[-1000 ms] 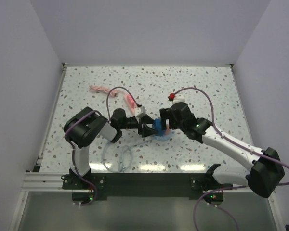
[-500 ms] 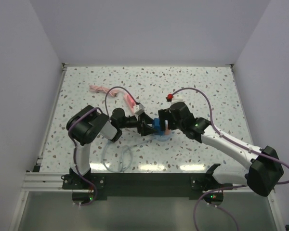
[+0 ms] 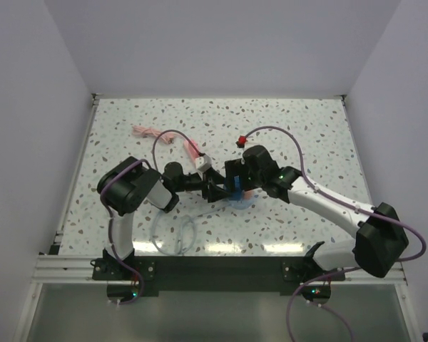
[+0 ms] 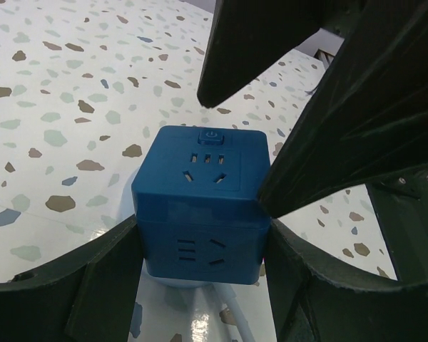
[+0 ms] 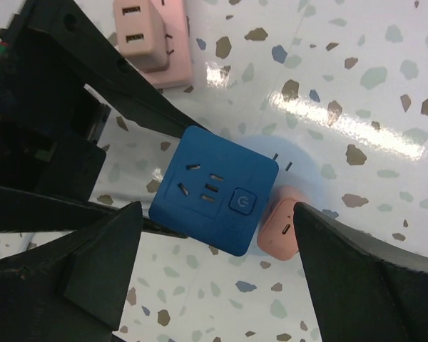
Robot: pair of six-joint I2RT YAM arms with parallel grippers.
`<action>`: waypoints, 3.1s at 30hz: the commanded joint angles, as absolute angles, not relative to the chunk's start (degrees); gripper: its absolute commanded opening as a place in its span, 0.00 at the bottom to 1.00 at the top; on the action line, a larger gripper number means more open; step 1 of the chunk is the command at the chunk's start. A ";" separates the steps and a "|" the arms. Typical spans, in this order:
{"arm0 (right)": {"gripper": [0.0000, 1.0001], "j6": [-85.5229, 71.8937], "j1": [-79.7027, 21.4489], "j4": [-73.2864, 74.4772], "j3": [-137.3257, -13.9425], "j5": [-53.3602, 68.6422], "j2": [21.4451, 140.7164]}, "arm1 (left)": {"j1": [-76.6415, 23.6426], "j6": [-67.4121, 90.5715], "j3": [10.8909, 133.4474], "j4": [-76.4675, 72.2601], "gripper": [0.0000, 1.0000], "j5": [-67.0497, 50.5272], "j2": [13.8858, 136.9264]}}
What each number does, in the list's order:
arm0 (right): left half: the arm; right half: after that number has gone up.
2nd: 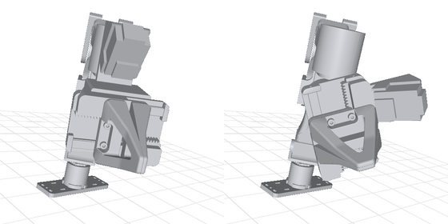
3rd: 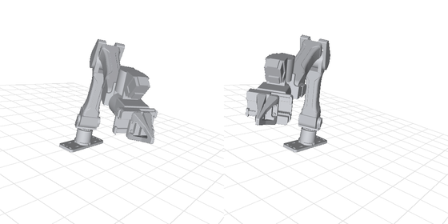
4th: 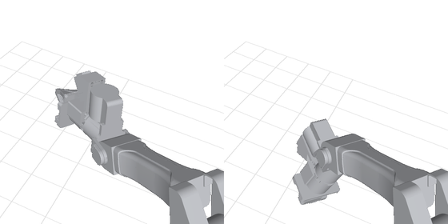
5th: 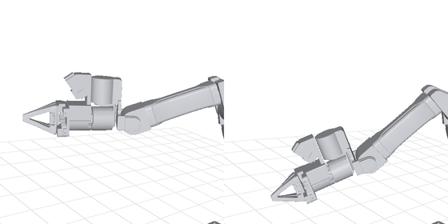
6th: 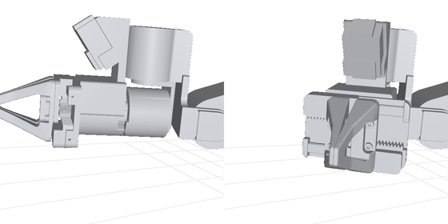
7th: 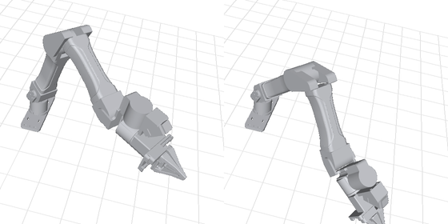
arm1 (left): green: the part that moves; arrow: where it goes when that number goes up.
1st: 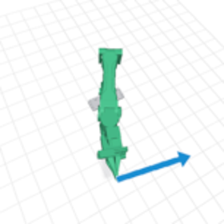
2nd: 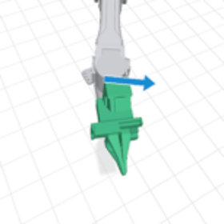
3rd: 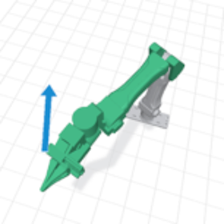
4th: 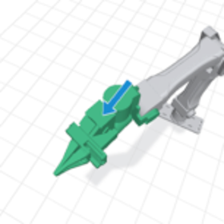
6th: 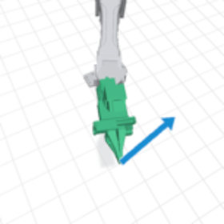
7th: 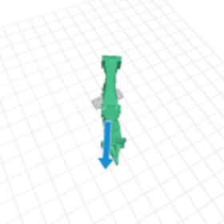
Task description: Insert the plug
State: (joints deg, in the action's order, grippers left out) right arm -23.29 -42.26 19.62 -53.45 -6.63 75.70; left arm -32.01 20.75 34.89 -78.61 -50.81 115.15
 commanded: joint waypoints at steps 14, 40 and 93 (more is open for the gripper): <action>0.63 -26.10 -42.89 20.74 -58.62 -4.31 84.72 | -31.90 14.16 31.73 -104.51 0.02 -48.17 112.68; 0.00 -27.51 -47.62 24.79 -59.95 -23.37 77.17 | -32.34 6.68 19.53 -84.82 0.88 -31.65 95.20; 0.00 -36.56 -55.72 16.52 -57.48 -38.06 84.46 | -32.34 11.69 14.77 -51.06 0.97 -6.50 67.41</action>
